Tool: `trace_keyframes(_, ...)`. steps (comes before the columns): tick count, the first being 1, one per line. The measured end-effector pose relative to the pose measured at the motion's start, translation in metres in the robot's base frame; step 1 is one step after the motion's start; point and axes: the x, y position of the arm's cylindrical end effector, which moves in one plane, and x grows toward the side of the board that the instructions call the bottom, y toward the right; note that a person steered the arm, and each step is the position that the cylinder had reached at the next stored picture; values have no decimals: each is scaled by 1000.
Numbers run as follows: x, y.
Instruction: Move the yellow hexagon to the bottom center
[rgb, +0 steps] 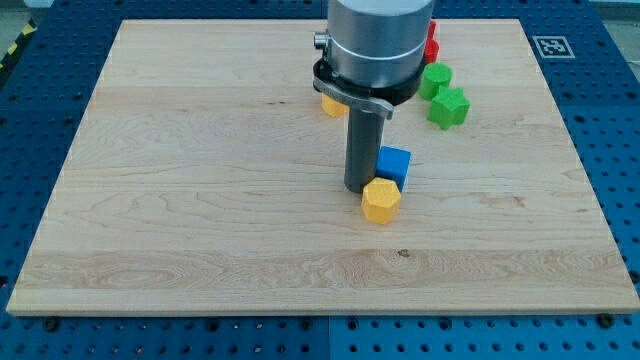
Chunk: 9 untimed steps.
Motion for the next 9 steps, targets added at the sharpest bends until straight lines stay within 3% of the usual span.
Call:
trace_keyframes(2, 36, 0)
trace_keyframes(4, 17, -11)
trace_keyframes(5, -6, 3)
trace_keyframes(7, 29, 63)
trace_keyframes(9, 55, -1)
